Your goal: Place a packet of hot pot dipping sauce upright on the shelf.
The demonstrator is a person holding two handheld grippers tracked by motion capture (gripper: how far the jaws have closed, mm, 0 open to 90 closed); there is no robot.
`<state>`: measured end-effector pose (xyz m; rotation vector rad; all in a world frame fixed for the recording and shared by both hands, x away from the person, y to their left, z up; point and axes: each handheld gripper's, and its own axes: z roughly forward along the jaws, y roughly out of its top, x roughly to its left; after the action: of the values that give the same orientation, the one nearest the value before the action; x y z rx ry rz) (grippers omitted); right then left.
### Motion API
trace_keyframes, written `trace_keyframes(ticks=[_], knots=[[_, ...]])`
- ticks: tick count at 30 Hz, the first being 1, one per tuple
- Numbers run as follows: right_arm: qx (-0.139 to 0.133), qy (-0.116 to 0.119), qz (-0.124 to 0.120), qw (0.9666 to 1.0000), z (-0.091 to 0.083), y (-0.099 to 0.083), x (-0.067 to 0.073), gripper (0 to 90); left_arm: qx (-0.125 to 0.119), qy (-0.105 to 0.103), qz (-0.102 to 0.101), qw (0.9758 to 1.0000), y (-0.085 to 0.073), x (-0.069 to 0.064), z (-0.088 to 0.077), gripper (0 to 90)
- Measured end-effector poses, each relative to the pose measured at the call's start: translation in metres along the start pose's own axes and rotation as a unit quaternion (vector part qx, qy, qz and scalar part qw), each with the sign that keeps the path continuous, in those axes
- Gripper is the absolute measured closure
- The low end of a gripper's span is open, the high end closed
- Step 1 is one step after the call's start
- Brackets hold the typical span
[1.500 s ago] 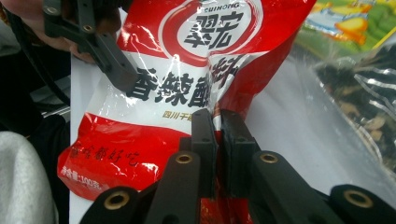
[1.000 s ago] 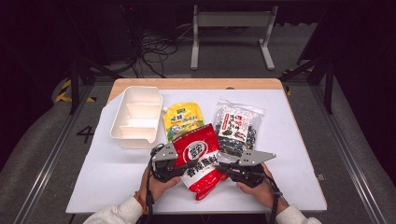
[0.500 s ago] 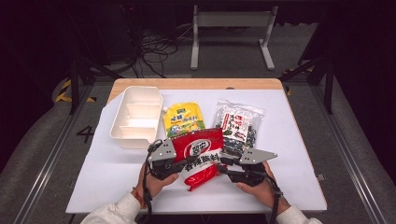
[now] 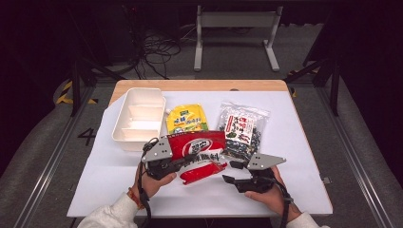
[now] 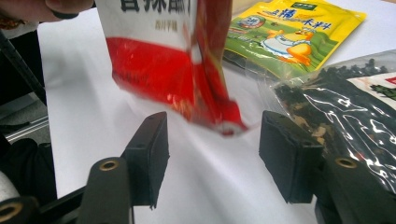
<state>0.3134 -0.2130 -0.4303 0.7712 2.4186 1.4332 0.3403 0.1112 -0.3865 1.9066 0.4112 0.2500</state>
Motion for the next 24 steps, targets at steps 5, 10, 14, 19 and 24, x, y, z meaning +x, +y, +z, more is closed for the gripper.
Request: trace_keyframes(ticks=[5, 10, 14, 19, 24], knots=[[0.003, -0.011, 0.007, 0.9999, -0.008, -0.004, -0.001, 38.8, -0.016, 0.018, 0.006, 0.9997, 0.009, 0.010, -0.017, 90.0], [0.010, -0.021, 0.012, 0.9996, -0.017, -0.009, -0.001, 36.0, -0.032, 0.054, 0.023, 0.9978, 0.019, 0.028, -0.043, 90.0], [0.013, -0.025, 0.014, 0.9995, -0.019, -0.013, -0.001, 35.2, -0.043, 0.085, 0.026, 0.9951, 0.025, 0.046, -0.061, 90.0], [0.016, -0.029, 0.021, 0.9992, -0.017, -0.015, -0.004, 34.8, -0.040, 0.117, 0.045, 0.9913, 0.033, 0.075, -0.076, 90.0], [0.019, -0.028, 0.022, 0.9992, -0.014, -0.017, -0.003, 34.3, -0.037, 0.132, 0.048, 0.9894, 0.039, 0.096, -0.084, 90.0]])
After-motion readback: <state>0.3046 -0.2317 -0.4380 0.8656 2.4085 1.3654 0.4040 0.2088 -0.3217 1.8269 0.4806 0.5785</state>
